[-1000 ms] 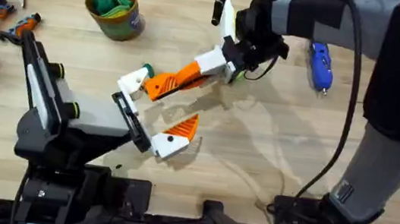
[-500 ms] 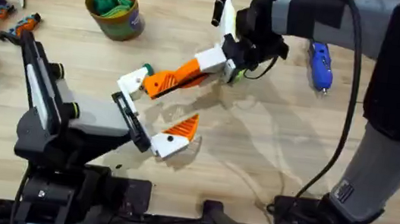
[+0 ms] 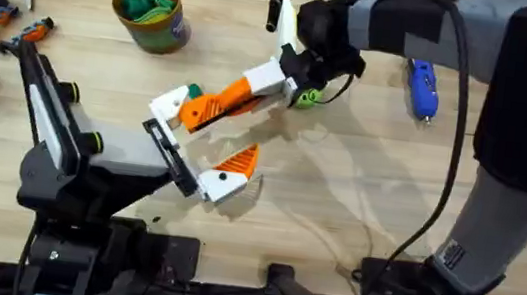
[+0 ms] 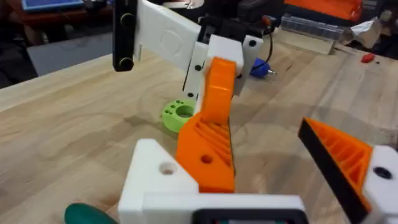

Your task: Pick up the gripper from the table and insert it into the empty holder that is missing its gripper. Then pick up a screw, insert it into the mounting hole, and use the screwdriver to tighten it. Finally, clean up the table by picking up the vegetable and placing it into the bucket.

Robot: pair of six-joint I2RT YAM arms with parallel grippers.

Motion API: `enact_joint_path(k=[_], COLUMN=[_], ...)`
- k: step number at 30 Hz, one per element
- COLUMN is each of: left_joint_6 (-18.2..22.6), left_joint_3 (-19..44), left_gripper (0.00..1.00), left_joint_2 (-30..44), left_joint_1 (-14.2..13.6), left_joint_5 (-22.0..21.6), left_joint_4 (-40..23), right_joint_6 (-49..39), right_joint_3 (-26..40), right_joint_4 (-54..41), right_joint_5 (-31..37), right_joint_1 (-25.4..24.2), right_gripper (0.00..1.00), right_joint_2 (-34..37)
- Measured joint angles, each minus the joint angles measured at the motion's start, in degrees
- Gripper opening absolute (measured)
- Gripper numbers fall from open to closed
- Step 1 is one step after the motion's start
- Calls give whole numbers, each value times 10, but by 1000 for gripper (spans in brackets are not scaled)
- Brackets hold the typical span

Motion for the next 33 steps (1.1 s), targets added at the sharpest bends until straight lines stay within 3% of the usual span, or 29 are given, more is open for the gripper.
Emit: enact_joint_path(k=[10, 15, 33], left_joint_6=[0, 0, 0], left_joint_3=[0, 0, 0], left_gripper=[986, 986, 986], left_joint_2=[0, 0, 0], left_joint_1=[2, 2, 3], left_joint_5=[-3, 5, 6], left_joint_4=[1, 0, -1], right_joint_6=[136, 160, 276], right_joint_3=[0, -1, -3], right_joint_4=[50, 63, 243], right_joint_5=[-7, -8, 9], right_joint_1=[10, 12, 27], right_gripper=[11, 11, 10], right_joint_2=[0, 0, 0])
